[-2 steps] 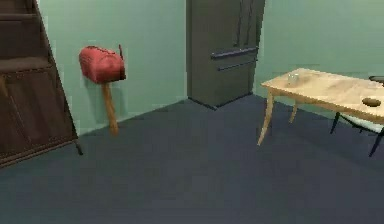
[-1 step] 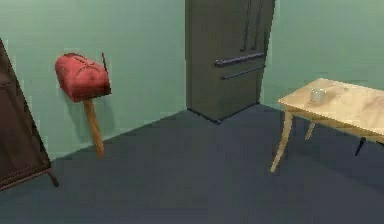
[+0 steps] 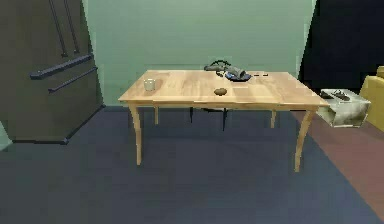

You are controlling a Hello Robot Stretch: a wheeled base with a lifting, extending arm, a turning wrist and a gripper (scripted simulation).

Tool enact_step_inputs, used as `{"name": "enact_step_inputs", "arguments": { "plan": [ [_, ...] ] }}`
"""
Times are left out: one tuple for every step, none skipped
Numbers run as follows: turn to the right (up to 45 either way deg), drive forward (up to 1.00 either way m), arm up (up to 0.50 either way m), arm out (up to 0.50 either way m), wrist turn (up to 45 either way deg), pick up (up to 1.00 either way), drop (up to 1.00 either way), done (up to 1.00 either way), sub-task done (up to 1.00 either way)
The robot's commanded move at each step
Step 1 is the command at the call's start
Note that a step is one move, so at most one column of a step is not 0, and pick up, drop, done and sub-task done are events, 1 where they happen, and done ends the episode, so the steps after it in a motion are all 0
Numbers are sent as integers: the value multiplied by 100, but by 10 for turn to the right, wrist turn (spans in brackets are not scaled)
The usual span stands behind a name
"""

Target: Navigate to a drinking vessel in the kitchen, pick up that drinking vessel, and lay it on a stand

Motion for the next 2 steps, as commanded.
{"name": "enact_step_inputs", "arguments": {
  "plan": [
    [90,0,0,0,0,0,0,0,0],
    [0,100,0,0,0,0,0,0,0]
  ]
}}
